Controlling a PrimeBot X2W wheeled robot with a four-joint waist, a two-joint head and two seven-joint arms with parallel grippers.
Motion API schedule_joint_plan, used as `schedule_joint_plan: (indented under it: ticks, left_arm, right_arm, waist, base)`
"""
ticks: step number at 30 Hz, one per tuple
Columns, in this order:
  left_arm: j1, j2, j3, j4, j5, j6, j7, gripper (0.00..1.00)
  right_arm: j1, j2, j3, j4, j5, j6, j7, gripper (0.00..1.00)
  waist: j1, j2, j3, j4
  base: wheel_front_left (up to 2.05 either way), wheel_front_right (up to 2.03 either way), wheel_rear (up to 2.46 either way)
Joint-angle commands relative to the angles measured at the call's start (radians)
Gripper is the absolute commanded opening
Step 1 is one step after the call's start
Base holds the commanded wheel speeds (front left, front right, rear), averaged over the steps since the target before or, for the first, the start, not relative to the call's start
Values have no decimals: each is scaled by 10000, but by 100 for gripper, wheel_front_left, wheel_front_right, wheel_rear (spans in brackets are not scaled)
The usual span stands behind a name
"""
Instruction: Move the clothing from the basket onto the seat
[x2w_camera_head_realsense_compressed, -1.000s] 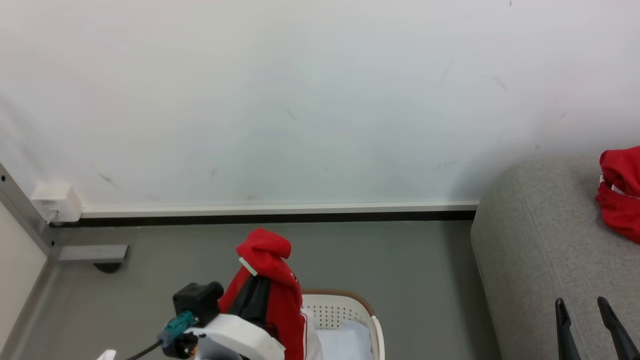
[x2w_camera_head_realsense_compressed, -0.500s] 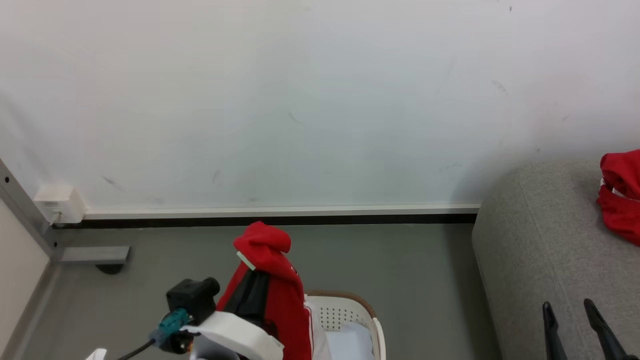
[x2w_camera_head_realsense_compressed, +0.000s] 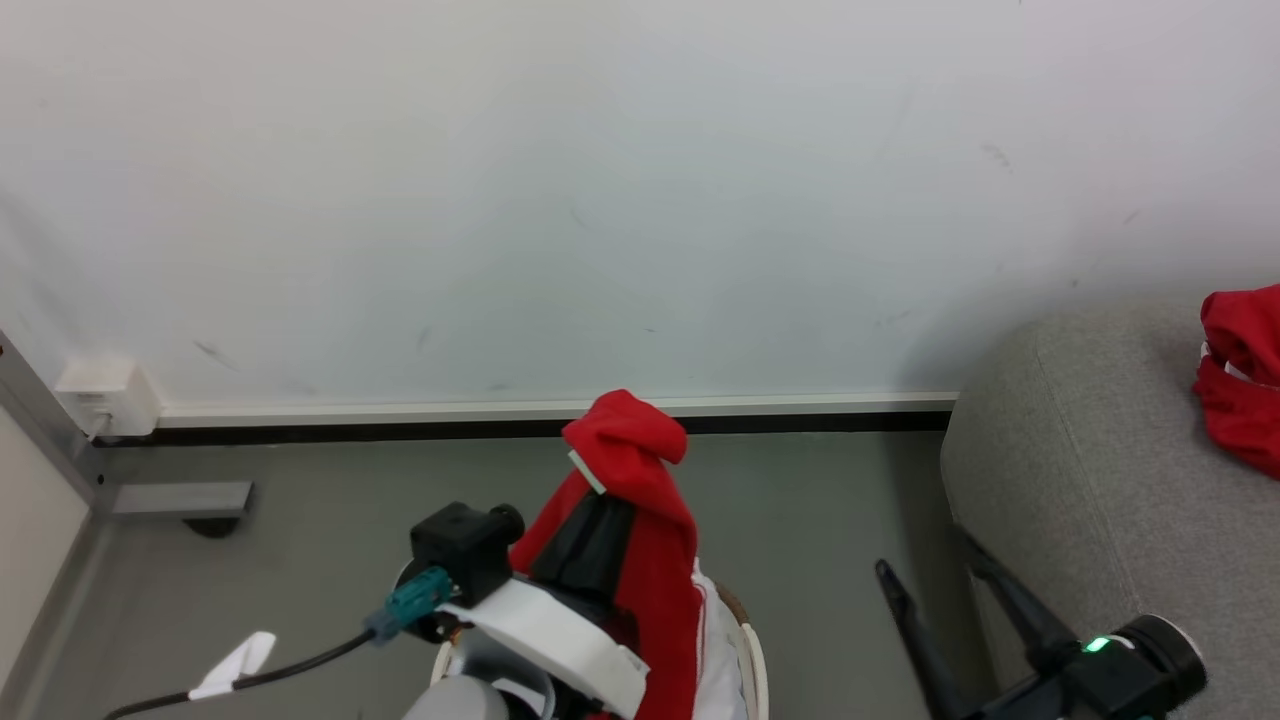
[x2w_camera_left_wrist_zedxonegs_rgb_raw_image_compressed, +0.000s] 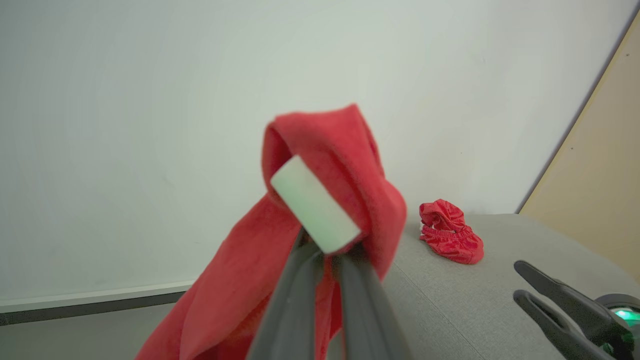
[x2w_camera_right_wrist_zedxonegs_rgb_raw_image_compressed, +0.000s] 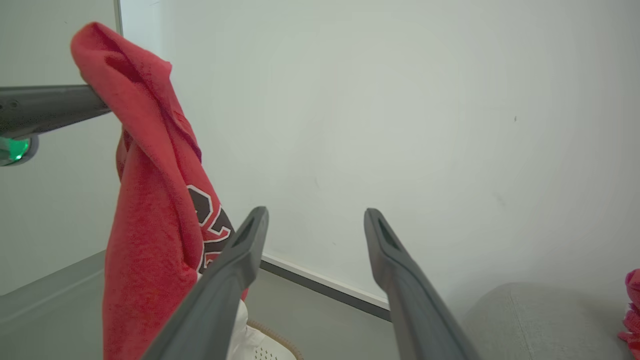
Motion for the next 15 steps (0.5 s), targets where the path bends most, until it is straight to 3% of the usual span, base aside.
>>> schedule_joint_plan:
  ticks: [1, 7, 15]
  left_arm:
    - [-159, -51, -92, -67, 72, -59, 44, 0]
    - [-498, -324, -642, -121, -65, -202, 181, 0]
    - [-754, -506, -1498, -439, -248, -391, 523, 0]
  right_arm:
    - [-279, -138, 426, 83, 197, -23, 7, 100]
    - [-1211, -503, 2063, 430, 653, -24, 6, 100]
    - [-1925, -595, 2771, 802, 1006, -23, 8, 100]
  waist:
    - [0, 0, 18, 14]
    - [0, 0, 15, 79]
    - [0, 0, 14, 129]
  base:
    - [0, 0, 0]
    - [0, 0, 0]
    - [0, 0, 0]
